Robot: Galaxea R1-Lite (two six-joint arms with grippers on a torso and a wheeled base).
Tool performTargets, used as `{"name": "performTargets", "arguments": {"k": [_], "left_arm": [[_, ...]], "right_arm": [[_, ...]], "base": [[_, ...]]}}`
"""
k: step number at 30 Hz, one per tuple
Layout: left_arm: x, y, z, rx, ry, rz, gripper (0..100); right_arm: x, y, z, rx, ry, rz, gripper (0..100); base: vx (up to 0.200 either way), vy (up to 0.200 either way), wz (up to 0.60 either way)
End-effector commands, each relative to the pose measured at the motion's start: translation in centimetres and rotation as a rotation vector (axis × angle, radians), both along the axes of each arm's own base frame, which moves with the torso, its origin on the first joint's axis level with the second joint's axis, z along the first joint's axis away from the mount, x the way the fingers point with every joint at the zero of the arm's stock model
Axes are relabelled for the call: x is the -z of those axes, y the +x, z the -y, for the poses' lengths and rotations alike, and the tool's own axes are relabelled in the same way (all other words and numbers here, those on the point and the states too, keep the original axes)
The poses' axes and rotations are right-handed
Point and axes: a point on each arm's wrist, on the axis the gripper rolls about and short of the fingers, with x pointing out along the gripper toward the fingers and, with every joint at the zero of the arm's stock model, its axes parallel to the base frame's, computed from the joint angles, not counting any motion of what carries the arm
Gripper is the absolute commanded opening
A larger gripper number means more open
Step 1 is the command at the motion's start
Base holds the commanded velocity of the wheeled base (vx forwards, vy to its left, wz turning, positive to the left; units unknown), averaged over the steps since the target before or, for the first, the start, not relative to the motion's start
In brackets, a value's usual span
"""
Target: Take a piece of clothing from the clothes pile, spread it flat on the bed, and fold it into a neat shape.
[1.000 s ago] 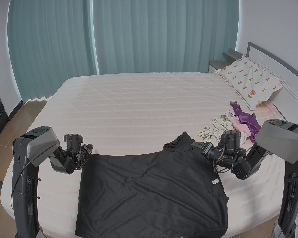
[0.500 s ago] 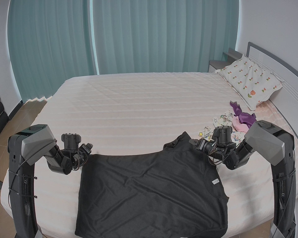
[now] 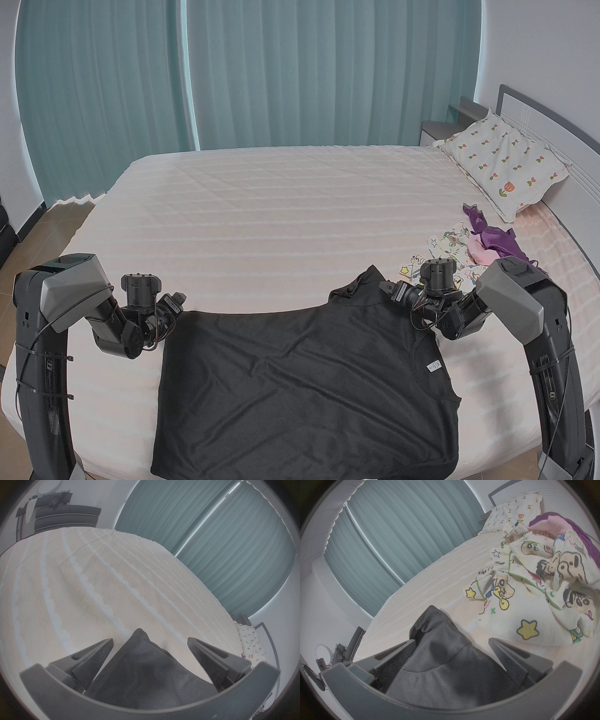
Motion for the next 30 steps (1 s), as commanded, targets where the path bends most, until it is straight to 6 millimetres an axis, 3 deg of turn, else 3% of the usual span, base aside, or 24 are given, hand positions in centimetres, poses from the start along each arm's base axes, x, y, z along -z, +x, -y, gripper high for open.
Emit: {"name": "performTargets", "arguments": {"k": [1,10,14,17,25,30], "left_arm": [[0.0,-0.1,0.0,0.000,0.000,-0.002,100],[0.1,-0.1,0.0,-0.001,0.000,-0.004,100],[0.0,-0.1,0.0,-0.001,0.000,-0.002,100],[0.0,-0.1,0.0,-0.001,0.000,-0.002,100],[0.1,-0.1,-0.1,-0.004,0.001,-0.004,100],[0.1,-0.1,-0.1,-0.003,0.000,-0.004,100]], "right_arm": [[1.3,0.3,0.0,0.000,0.001,-0.009,0],[0.7,0.6,0.6,0.024,0.017,0.017,0],[-2.8,-0.1,0.8,0.030,0.050,0.097,0],[-3.9,-0.4,0.7,0.021,0.057,0.129,0],[-1.5,-2.6,1.1,0.001,0.012,0.026,0],[-2.6,-3.3,1.7,-0.026,0.005,0.036,0]], "base": [[0.000,0.000,0.00],[0.000,0.000,0.00],[0.000,0.000,0.00],[0.000,0.000,0.00],[0.000,0.000,0.00],[0.000,0.000,0.00]]}}
